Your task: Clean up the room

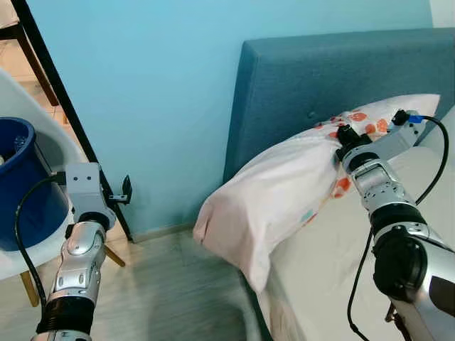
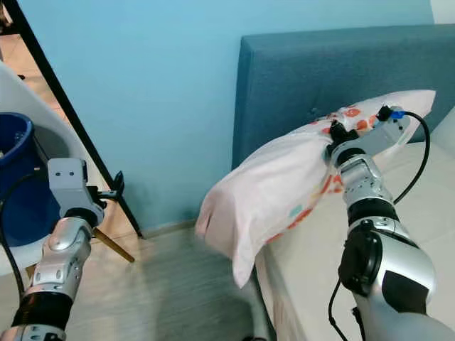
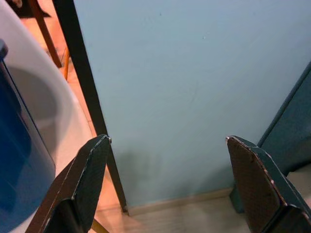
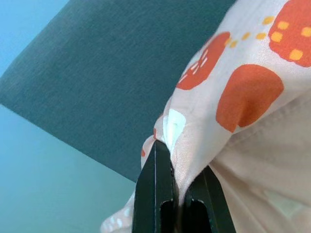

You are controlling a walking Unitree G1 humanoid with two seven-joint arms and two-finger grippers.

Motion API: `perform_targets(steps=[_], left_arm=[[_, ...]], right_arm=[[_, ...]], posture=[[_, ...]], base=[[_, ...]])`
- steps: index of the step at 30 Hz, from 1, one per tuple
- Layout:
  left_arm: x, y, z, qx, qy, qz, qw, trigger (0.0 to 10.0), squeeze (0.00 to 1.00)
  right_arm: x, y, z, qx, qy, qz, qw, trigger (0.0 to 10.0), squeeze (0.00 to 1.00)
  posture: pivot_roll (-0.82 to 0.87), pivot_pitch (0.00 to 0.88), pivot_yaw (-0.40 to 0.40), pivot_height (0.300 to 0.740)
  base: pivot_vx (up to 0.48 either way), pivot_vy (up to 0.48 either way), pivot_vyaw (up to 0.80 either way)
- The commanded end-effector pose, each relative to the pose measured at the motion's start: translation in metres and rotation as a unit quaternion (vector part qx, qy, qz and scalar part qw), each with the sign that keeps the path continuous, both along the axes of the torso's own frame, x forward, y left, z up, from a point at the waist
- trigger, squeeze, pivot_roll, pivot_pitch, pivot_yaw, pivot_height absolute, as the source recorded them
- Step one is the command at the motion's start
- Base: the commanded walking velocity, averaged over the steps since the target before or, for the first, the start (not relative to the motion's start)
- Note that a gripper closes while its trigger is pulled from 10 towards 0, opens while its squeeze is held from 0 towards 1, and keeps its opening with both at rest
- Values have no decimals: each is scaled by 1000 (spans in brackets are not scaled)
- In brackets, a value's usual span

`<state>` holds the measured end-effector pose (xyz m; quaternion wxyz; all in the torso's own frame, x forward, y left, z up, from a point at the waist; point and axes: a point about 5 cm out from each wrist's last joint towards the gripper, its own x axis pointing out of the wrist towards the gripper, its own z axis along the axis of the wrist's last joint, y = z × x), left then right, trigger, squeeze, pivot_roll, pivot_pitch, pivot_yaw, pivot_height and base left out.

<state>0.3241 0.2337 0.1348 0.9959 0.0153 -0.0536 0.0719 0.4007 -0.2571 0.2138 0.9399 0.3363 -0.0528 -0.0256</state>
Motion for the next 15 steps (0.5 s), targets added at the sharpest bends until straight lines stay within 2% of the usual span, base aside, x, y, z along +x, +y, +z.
perform_targets(steps=[1, 2, 4, 9, 15], left_arm=[[-3, -8, -10, -19, 18, -5, 1000, 10000, 0], [-2, -13, -12, -26, 23, -9, 999, 10000, 0], [-1, -16, -12, -31, 24, -12, 999, 10000, 0], [3, -20, -6, -36, 16, -22, 999, 10000, 0], [11, -21, 3, -39, 3, -31, 999, 10000, 0]], right_arm=[[1, 2, 19, -48, -57, 15, 997, 10000, 0], [0, 11, 11, -66, -62, 42, 995, 10000, 0], [-2, 16, 5, -74, -69, 58, 993, 10000, 0], [-7, 16, -1, -79, -85, 60, 991, 10000, 0], [-11, 11, -4, -98, -88, 52, 990, 10000, 0]], posture=[[-13, 98, -80, 716], [-13, 79, -79, 716], [-15, 58, -73, 716], [-22, 32, -64, 716], [-27, 0, -51, 716]], base=[[0, 0, 0], [0, 0, 0], [0, 0, 0], [0, 0, 0], [454, 0, 0]])
